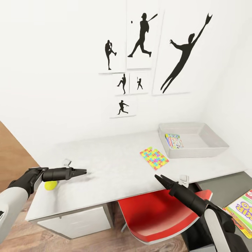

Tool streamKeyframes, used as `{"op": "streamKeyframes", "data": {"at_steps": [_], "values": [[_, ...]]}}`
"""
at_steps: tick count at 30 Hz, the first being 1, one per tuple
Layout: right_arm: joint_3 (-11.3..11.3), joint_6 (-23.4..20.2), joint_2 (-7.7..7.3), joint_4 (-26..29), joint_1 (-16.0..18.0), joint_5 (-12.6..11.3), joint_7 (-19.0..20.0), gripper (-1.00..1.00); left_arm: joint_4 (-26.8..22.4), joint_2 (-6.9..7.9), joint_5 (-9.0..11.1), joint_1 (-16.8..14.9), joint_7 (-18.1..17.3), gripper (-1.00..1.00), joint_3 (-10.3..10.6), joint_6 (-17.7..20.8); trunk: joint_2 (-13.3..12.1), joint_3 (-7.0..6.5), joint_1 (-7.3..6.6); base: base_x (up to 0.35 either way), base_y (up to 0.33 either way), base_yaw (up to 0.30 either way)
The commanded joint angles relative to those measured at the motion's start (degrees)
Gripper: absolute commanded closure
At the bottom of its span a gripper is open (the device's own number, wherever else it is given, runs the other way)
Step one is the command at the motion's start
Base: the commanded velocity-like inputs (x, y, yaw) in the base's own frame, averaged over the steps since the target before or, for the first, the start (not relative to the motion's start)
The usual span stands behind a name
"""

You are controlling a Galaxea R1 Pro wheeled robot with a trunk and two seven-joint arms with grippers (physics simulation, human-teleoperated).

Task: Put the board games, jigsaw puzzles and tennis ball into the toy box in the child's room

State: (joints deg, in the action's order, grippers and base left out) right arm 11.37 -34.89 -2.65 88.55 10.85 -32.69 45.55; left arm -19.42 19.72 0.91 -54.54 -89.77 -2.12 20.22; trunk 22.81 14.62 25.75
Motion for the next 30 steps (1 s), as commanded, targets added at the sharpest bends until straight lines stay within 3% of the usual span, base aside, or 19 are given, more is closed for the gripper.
{"op": "streamKeyframes", "data": {"at_steps": [1, 11, 20, 26, 30], "values": [[0.69, -0.65, 0.05, 0.01, 0.04, -0.23, -0.12, -1.0, -0.06, -0.01, -0.09, -0.04, -0.23, -1.0, -0.07, 1.33, 0.11, 0.11, 0.03, 0.0, 0.0, 0.0], [3.07, -6.83, 0.02, 0.41, 0.12, 0.36, -3.43, -1.0, -0.17, 0.91, -0.12, -0.04, -0.23, -1.0, -0.16, 8.21, 0.11, 0.11, 0.03, 0.0, 0.0, 0.0], [3.3, -7.75, -0.05, 0.69, 0.12, 0.45, -4.71, -1.0, -0.63, 2.81, 0.02, -0.04, -0.23, -1.0, -0.24, 9.98, 0.11, 0.11, 0.03, 0.0, 0.0, 0.0], [2.9, -8.48, -0.07, 0.74, 0.42, 0.59, -5.08, -1.0, -4.41, 3.17, 0.04, -0.04, -0.23, -1.0, -0.05, 14.96, 0.11, 0.11, 0.03, 0.0, 0.0, 0.0], [2.85, -11.26, 0.09, 0.67, 0.61, 0.6, -5.72, -1.0, -5.78, 3.17, -0.01, -0.04, -0.23, -1.0, 0.0, 17.21, 0.11, 0.11, 0.03, 0.0, 0.0, 0.0]]}}
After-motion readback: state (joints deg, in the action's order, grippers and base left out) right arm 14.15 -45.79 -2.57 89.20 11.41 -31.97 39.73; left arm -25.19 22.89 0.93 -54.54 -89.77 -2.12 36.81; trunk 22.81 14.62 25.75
